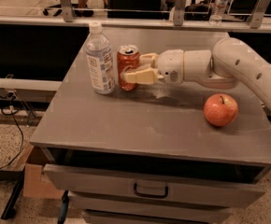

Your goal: Move coke can near blue plastic bottle

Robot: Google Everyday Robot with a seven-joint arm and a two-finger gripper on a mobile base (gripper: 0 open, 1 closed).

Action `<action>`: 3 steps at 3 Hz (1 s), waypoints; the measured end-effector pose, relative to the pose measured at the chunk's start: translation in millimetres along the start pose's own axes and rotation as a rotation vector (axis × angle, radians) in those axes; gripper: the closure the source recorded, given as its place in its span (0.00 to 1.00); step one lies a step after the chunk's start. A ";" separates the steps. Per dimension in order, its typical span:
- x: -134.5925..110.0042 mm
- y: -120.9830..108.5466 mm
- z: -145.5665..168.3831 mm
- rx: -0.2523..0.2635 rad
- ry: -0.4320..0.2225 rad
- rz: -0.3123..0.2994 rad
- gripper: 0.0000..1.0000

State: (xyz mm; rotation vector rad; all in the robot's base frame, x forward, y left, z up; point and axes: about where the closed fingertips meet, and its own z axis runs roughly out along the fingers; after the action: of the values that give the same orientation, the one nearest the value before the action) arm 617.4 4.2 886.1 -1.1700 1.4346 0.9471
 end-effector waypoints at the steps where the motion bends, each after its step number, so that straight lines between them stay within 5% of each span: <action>1: 6.9 2.3 3.5 -0.008 0.005 0.006 0.38; 2: 13.5 4.7 5.0 -0.014 0.018 0.013 0.07; 3: 14.7 5.3 5.8 -0.016 0.023 0.012 0.00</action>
Offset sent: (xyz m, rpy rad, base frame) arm -0.0043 -0.0024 -0.0204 -0.0265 0.0282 0.0045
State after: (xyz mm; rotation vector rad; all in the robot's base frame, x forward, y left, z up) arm 613.4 8.2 870.6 -1.1890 1.4562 0.9581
